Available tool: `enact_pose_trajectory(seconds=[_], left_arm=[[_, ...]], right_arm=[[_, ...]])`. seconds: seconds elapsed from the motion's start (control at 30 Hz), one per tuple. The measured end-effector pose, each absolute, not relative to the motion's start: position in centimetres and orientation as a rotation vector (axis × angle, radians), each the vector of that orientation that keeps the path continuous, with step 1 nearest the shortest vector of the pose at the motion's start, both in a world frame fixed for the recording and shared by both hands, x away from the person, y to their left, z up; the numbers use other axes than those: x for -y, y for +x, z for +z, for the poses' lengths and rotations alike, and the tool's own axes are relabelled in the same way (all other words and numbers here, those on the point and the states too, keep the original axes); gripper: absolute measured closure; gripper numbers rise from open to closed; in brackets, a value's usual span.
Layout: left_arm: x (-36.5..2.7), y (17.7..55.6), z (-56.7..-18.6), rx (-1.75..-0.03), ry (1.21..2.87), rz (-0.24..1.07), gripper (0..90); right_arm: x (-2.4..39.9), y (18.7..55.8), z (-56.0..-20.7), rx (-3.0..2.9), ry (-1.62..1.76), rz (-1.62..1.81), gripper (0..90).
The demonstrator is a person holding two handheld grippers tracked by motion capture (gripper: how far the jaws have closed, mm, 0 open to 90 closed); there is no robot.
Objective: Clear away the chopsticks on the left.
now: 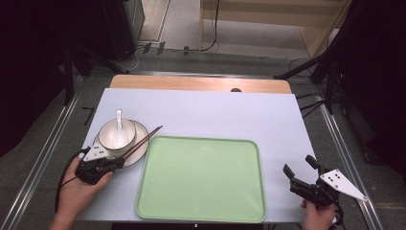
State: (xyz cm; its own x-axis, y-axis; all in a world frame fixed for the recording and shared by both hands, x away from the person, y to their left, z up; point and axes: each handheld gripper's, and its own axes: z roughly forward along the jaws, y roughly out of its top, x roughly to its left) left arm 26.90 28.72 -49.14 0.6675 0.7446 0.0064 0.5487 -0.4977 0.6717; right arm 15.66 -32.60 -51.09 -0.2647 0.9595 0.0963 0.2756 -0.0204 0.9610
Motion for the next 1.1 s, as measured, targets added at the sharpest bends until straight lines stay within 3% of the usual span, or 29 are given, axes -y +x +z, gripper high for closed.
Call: enact_pose_trajectory(seconds=[0.57,1.1], left_arm=[[-26.4,24.9,-47.8,-0.974,2.205,0.349,85.8],[-20.7,23.2,-50.1,-1.025,2.117,0.155,85.7]], right_arm=[[32.7,15.6,-51.1,-1.587,1.311,1.321,12.6],[32.9,15.5,-51.0,-1.583,1.303,1.329,12.6]])
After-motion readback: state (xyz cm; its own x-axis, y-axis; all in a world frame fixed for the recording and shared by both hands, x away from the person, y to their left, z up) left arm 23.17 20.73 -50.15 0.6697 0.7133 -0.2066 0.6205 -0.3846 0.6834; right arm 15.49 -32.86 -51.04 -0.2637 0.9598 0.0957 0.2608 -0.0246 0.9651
